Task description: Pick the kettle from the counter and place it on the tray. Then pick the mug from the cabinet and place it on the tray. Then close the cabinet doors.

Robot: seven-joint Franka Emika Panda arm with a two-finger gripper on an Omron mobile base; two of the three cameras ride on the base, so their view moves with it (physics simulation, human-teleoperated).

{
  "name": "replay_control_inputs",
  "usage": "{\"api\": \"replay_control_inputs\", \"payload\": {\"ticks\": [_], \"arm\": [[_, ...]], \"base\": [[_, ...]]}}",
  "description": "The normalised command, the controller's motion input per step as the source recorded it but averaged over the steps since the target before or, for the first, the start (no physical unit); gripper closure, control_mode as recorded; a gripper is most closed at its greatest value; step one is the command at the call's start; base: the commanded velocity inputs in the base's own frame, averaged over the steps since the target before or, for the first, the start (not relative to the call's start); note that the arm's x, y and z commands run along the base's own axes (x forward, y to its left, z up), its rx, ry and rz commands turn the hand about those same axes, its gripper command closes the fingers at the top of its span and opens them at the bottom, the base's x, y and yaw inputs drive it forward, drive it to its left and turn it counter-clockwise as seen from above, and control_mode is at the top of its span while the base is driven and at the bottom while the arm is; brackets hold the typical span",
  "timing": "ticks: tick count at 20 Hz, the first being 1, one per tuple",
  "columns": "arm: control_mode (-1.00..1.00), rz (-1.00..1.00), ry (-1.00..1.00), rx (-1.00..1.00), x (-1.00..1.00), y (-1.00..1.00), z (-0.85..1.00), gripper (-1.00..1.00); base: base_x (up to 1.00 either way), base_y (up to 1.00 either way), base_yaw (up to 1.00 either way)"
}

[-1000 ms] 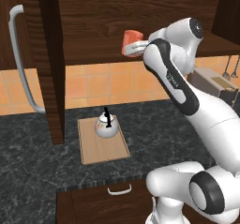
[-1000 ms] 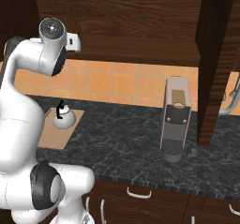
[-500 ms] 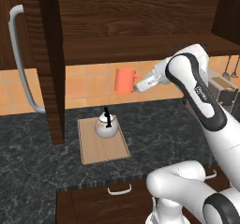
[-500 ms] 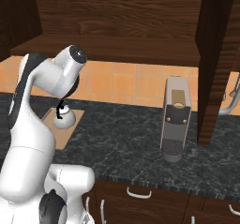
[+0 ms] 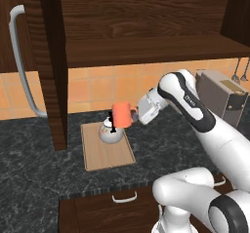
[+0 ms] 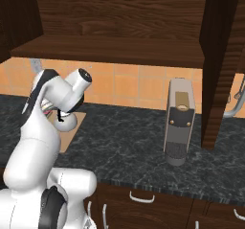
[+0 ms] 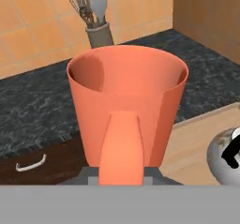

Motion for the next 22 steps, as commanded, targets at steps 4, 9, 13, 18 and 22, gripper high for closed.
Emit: {"api": "replay_control_inputs", "payload": {"ticks": [4, 9, 13, 18, 22], "arm": [[-1.00, 0.25, 0.00, -0.16, 0.12, 0.16, -1.00, 1.00], [-1.00, 0.15, -0.01, -0.06, 0.07, 0.06, -0.89, 1.00], [-1.00, 0.02, -0.05, 0.05, 0.09, 0.00, -0.49, 1.00], [-1.00, -0.03, -0.05, 0.07, 0.38, 0.00, -0.47, 1.00], [-1.00, -0.03, -0.04, 0.05, 0.50, 0.00, -0.54, 1.00]], "base": [[0.00, 0.00, 0.00], [0.00, 0.00, 0.00], [0.00, 0.00, 0.00], [0.00, 0.00, 0.00], [0.00, 0.00, 0.00]]}}
